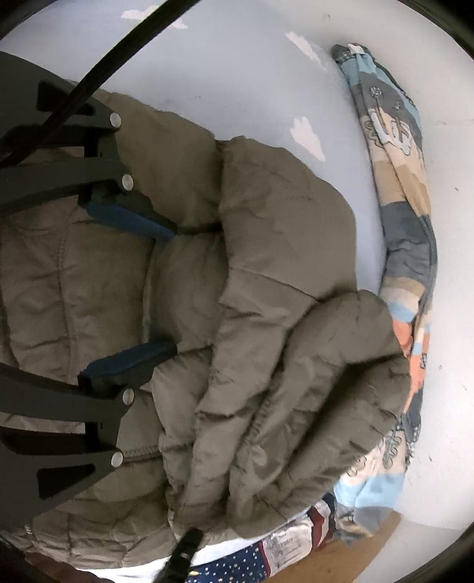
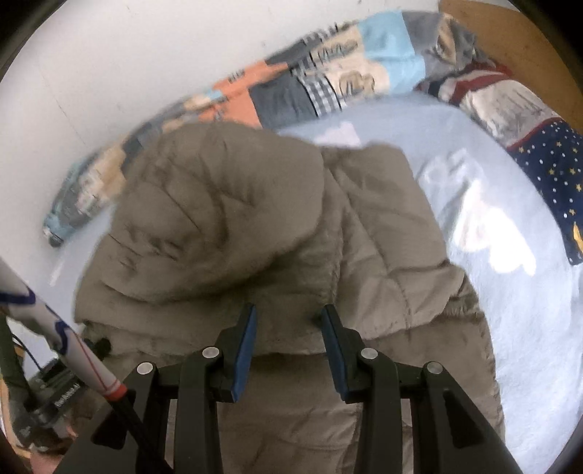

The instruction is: Fold large clothes

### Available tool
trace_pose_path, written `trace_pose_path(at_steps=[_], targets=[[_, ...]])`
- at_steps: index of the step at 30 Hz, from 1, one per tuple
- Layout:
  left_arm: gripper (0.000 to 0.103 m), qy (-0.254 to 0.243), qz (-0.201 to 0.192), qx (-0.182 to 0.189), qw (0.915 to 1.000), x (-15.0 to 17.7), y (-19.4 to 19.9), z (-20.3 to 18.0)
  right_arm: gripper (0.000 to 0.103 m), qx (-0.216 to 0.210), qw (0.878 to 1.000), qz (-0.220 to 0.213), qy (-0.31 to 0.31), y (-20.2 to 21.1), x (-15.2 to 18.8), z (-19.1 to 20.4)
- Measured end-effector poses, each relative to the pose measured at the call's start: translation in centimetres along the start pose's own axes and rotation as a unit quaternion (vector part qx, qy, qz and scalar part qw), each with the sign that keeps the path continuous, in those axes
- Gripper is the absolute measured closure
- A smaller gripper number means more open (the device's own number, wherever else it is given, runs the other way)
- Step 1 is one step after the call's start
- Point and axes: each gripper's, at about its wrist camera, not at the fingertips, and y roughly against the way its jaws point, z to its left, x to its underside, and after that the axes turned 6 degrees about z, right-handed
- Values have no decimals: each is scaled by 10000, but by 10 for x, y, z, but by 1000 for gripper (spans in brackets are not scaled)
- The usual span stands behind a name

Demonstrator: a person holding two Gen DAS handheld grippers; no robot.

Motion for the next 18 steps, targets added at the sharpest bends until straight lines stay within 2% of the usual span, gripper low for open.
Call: trace_pose_path(at_steps=[2, 5, 11, 18], targets=[[42, -68, 57, -45, 10000, 0, -4, -1, 63, 71, 9996, 267, -42, -14, 4, -2], [42, -16, 18, -23, 10000, 1, -1, 0, 63, 19, 9989, 440, -181, -23, 8, -8], [42, -5, -329, 61, 9994, 5, 26, -3, 63, -90, 9996, 228, -170, 1, 8, -3], [42, -24, -676, -1, 9977, 17, 54, -4, 63, -246, 9997, 18, 80, 26, 21, 16]])
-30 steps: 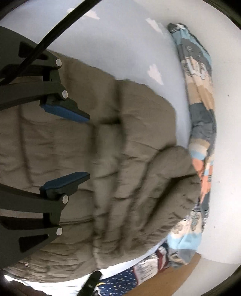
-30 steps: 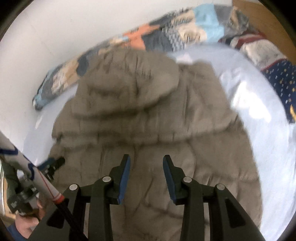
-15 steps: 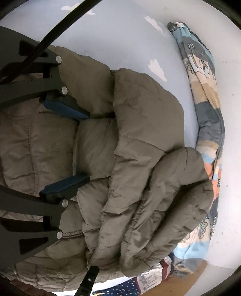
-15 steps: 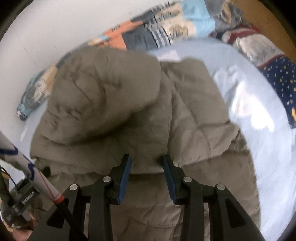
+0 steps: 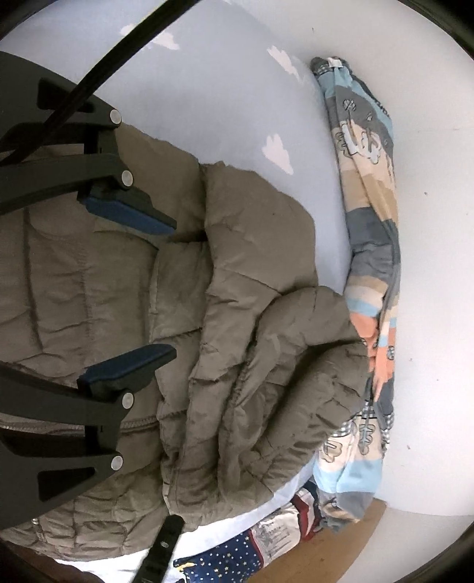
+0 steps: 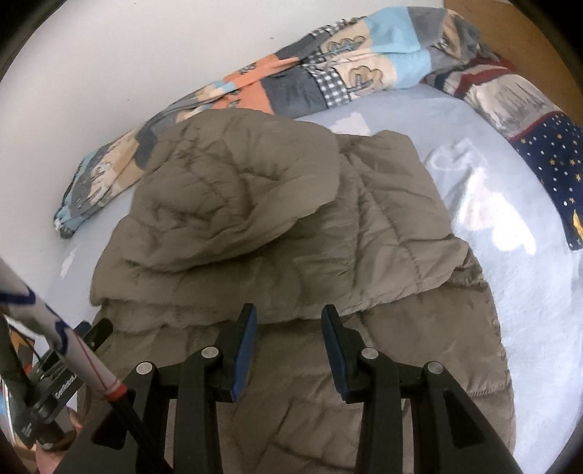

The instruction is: Fold large clothes

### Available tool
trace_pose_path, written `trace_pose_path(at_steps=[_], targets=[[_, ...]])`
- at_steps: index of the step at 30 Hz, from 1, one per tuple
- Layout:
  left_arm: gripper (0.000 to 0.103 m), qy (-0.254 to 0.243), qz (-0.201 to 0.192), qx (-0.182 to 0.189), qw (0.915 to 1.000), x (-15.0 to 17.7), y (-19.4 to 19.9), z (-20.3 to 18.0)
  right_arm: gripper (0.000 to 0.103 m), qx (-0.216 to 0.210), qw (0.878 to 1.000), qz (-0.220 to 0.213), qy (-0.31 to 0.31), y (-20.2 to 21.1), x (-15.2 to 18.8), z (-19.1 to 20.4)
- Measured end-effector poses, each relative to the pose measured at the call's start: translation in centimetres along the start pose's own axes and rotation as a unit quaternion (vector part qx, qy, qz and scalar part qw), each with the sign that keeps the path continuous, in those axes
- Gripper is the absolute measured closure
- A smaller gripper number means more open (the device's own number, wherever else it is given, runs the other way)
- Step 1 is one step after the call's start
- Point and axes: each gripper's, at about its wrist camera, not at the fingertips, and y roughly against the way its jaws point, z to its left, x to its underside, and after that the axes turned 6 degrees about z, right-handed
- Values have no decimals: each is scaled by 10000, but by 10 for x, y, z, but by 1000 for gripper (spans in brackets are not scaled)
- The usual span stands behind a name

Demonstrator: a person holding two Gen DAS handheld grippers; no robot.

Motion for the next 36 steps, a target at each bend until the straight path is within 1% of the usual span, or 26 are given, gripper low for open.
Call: trace_pose_path(at_steps=[4, 9, 11, 13, 14, 16, 20, 21, 23, 26, 29, 33, 34, 36], targets=[[42, -56, -218, 42, 9997, 6, 27, -1, 63, 109, 9994, -59, 312, 10, 17, 19], [42, -274, -434, 25, 9987, 24, 60, -7, 63, 383, 9946, -263, 930, 35, 51, 47], [42, -384, -529, -29, 9979, 38, 79, -9, 60, 446, 9920, -351, 1127, 46, 67, 56], [42, -382, -527, 2, 9979, 57, 93, -7, 59, 479, 9903, -401, 1241, 55, 82, 59], [42, -372, -486, 22, 9981, 64, 97, -7, 57, 476, 9897, -421, 1283, 61, 91, 61], [42, -332, -287, 128, 9990, 90, 104, -2, 55, 439, 9891, -426, 1343, 71, 110, 63], [42, -238, 130, 117, 9996, 138, 109, 8, 54, 371, 9904, -293, 1299, 84, 150, 56], [42, -205, 198, 96, 9995, 145, 109, 10, 54, 371, 9907, -255, 1285, 85, 158, 53], [42, -24, 404, 88, 9991, 165, 109, 21, 54, 431, 9911, -161, 1250, 88, 177, 46], [42, 209, 648, 99, 9976, 179, 102, 31, 54, 536, 9920, -55, 1142, 91, 202, 36], [42, 312, 699, -86, 9970, 183, 93, 33, 54, 668, 9924, 100, 1031, 87, 220, 24], [42, 479, 934, -129, 9944, 188, 78, 36, 54, 824, 9926, 308, 839, 77, 231, 8], [41, 455, 938, -198, 9944, 189, 76, 34, 54, 867, 9924, 350, 798, 75, 231, 5], [38, 349, 934, -275, 9946, 189, 74, 29, 54, 878, 9925, 348, 777, 72, 234, 2]])
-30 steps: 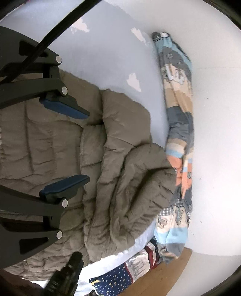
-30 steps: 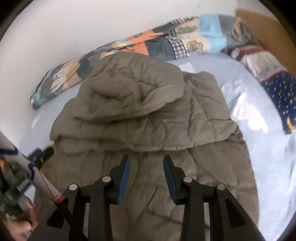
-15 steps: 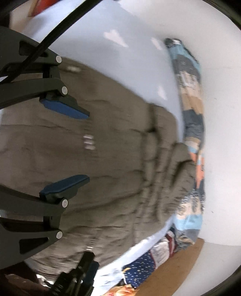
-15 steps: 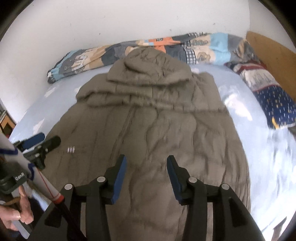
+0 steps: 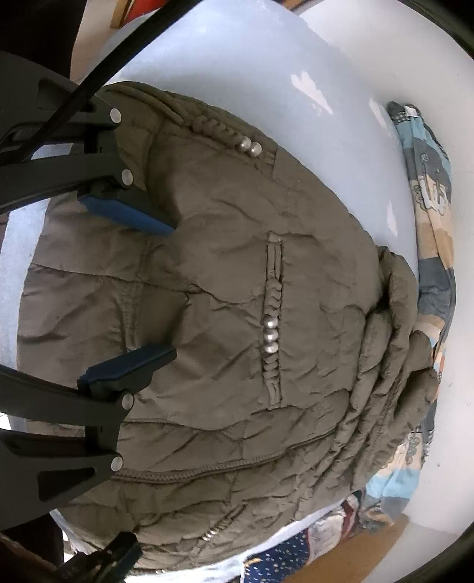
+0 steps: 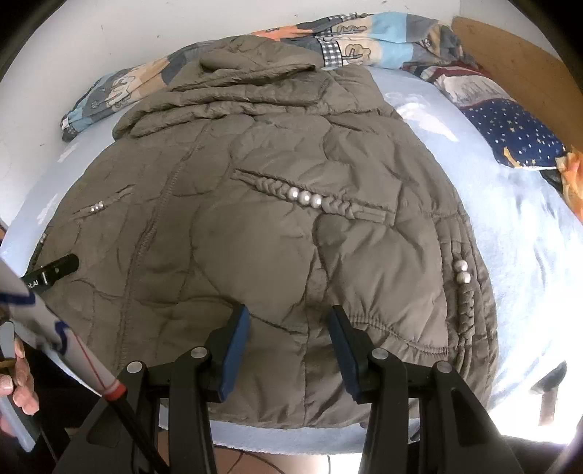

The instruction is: Fold large clothes

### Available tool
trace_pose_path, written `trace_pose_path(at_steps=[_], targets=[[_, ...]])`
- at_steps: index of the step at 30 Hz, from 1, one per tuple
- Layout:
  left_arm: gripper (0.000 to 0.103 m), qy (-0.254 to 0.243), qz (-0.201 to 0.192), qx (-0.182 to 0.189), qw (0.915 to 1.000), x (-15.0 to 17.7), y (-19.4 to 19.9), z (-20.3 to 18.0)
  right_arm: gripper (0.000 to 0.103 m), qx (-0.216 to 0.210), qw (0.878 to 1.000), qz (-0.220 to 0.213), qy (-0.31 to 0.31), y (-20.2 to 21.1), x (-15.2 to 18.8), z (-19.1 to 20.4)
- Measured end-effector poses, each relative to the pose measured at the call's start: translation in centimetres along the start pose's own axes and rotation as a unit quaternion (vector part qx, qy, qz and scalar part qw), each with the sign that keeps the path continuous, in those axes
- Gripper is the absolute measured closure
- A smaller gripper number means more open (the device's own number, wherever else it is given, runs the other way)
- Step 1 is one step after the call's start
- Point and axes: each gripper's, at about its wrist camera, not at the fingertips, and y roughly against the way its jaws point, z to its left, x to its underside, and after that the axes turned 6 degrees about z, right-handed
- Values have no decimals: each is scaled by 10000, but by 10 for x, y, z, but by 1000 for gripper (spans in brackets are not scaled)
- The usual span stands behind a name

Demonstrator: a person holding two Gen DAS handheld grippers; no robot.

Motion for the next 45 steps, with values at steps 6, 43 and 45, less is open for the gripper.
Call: trace_pose_path(at_steps=[6, 43, 45], targets=[[33, -118, 48, -86, 9999, 0, -9, -4, 50, 83, 9999, 115, 73, -13, 0, 2], [12, -402, -722, -264, 9962, 7, 11, 9, 40, 64, 9972, -739, -102, 21, 0, -17], [12, -268, -802, -230, 9961, 6, 20, 19, 33, 82, 9949, -914, -414, 33, -1, -34]])
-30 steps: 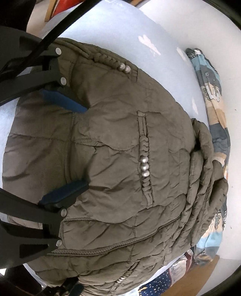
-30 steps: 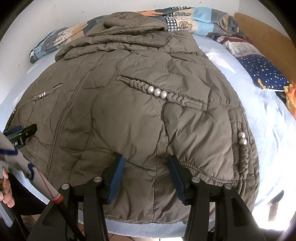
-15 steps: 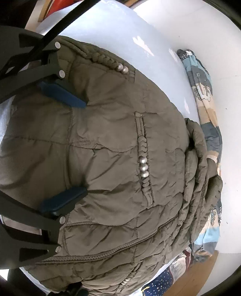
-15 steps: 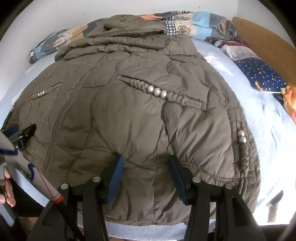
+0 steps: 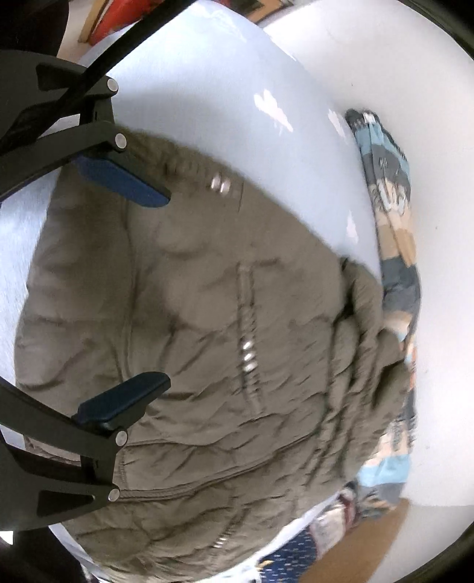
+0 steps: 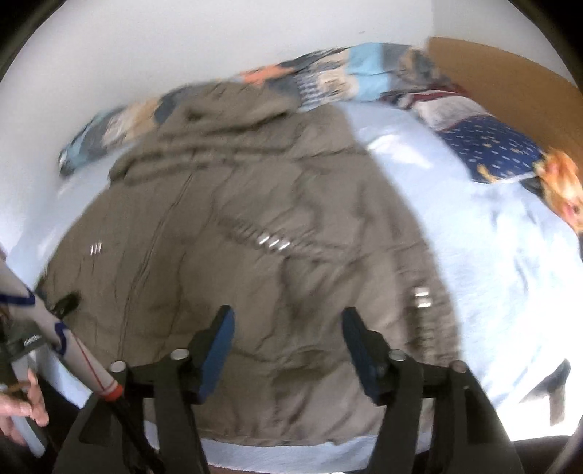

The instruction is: Fold large clothes

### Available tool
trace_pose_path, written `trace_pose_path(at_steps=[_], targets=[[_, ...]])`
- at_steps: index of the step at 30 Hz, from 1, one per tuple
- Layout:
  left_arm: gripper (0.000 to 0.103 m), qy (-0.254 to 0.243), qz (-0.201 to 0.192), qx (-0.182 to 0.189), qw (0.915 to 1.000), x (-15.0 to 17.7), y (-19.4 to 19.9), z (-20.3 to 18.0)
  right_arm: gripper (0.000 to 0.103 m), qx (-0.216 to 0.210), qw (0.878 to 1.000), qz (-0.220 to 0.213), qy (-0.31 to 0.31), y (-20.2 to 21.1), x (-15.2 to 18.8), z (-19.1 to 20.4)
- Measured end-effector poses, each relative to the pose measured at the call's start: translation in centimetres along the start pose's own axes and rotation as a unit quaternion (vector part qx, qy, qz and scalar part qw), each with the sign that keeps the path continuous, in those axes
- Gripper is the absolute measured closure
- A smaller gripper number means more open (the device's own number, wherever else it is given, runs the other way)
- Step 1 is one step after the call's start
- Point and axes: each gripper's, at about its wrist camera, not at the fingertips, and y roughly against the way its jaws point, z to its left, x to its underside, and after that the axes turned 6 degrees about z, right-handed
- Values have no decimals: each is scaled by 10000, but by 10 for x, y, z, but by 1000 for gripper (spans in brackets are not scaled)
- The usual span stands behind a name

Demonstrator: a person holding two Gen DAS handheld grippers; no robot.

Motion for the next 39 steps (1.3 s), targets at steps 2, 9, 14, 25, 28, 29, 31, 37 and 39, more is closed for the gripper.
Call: trace_pose_path(at_steps=[2, 9, 14, 25, 28, 29, 31, 37, 39], targets=[[12, 182, 98, 50, 9998, -4, 7, 18, 32, 40, 9994, -102, -324, 9, -1, -20], [12, 1721, 350, 405, 9836, 6, 16, 110, 32, 108, 9900, -86, -1404, 24, 6, -85], [23, 2210, 614, 688, 9709, 18, 2, 130, 32, -225, 9743, -13, -2243, 23, 15, -127], [23, 3152, 942, 1605, 9306, 35, -20, 152, 32, -1086, 9448, 329, -3075, 0, 31, -152], [23, 3215, 1006, 1724, 9256, 38, -24, 153, 32, -1173, 9430, 460, -3081, -9, 33, -148], [23, 3208, 1024, 1746, 9253, 37, -28, 152, 32, -1254, 9409, 515, -3103, -12, 34, -146], [24, 3157, 1105, 1804, 9250, 38, -32, 148, 32, -1390, 9375, 618, -3131, -18, 36, -141], [23, 2848, 1164, 1723, 9358, 34, -36, 130, 29, -1473, 9451, 836, -2796, -29, 34, -119], [23, 2638, 1148, 1689, 9427, 33, -33, 121, 27, -1500, 9467, 915, -2700, -32, 34, -112]])
